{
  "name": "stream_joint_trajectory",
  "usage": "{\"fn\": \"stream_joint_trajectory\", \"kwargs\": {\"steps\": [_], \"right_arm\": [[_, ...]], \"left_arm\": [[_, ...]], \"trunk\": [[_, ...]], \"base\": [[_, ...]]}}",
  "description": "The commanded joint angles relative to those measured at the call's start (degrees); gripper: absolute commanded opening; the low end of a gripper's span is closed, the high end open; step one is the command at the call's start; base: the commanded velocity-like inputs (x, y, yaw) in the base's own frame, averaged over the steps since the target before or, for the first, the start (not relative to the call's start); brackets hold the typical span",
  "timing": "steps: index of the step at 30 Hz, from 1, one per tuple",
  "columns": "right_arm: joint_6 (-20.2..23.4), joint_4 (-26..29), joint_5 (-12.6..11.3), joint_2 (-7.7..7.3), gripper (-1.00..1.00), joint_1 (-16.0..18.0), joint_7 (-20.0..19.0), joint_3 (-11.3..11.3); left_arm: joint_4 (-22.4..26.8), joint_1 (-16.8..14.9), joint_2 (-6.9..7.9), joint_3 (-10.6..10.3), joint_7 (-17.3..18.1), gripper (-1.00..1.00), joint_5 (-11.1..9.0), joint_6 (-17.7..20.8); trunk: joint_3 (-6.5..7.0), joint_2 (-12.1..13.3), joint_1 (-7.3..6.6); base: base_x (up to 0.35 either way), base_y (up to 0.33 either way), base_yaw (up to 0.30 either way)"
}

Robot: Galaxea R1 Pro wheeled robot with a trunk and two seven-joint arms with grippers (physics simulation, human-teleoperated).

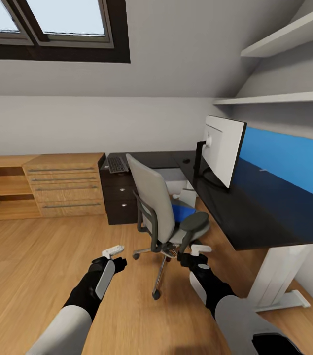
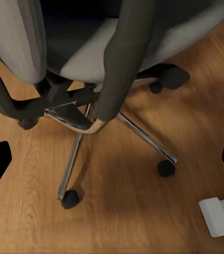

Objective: In the bedroom, organize the workspace by keeping the computer under the desk, ensuring the monitor is on the desk, placing the keyboard on the desk next to the monitor, placing the mouse on the desk next to the keyboard, moving the folder from the swivel chair onto the desk next to the mouse, stacking the notebook on top of the folder with the pen on top of the notebook, and positioning the swivel chair next to the desk.

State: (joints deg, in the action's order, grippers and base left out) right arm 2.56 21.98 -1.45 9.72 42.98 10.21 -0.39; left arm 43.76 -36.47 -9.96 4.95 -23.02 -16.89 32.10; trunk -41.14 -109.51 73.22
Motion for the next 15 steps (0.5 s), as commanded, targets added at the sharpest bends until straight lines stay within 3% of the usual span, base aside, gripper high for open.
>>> {"fn": "stream_joint_trajectory", "kwargs": {"steps": [1, 8, 9, 12, 13, 15], "right_arm": [[0.3, 0.1, -0.2, 0.03, 1.0, 0.0, 0.2, -0.1], [1.0, 0.3, -0.2, 0.1, 1.0, 0.1, 0.3, -0.6], [3.6, 1.4, -0.3, 0.14, 1.0, 0.0, 0.3, -0.8], [7.1, 4.1, -0.8, 0.21, 1.0, -0.1, 0.3, -0.9], [9.3, 7.6, -1.1, 0.21, 1.0, -0.3, 0.3, -0.9], [10.7, 10.5, -1.3, 0.21, 1.0, -0.5, 0.3, -1.0]], "left_arm": [[-0.5, -0.1, -0.04, 0.1, -0.3, 1.0, -0.6, -0.4], [0.6, 0.4, 0.68, 0.1, -0.3, 1.0, -0.4, -4.8], [5.8, 2.8, 0.92, 0.1, -0.3, 1.0, -0.4, -5.6], [15.1, 7.4, 0.96, -0.1, -0.3, 1.0, -0.4, -4.3], [23.8, 11.7, 0.96, -0.6, -0.3, 1.0, -0.5, -0.1], [29.2, 14.3, 0.97, -0.9, -0.3, 1.0, -0.5, 3.9]], "trunk": [[-0.24, -0.4, 0.22], [-1.5, -3.3, 1.76], [-1.68, -3.7, 1.98], [-2.22, -4.9, 2.63], [-2.4, -5.3, 2.85], [-2.76, -6.1, 3.29]], "base": [[0.0, 0.0, 0.0], [0.0, 0.0, 0.0], [0.0, 0.0, 0.0], [0.0, 0.0, 0.0], [0.0, 0.0, 0.0], [0.0, 0.0, 0.0]]}}
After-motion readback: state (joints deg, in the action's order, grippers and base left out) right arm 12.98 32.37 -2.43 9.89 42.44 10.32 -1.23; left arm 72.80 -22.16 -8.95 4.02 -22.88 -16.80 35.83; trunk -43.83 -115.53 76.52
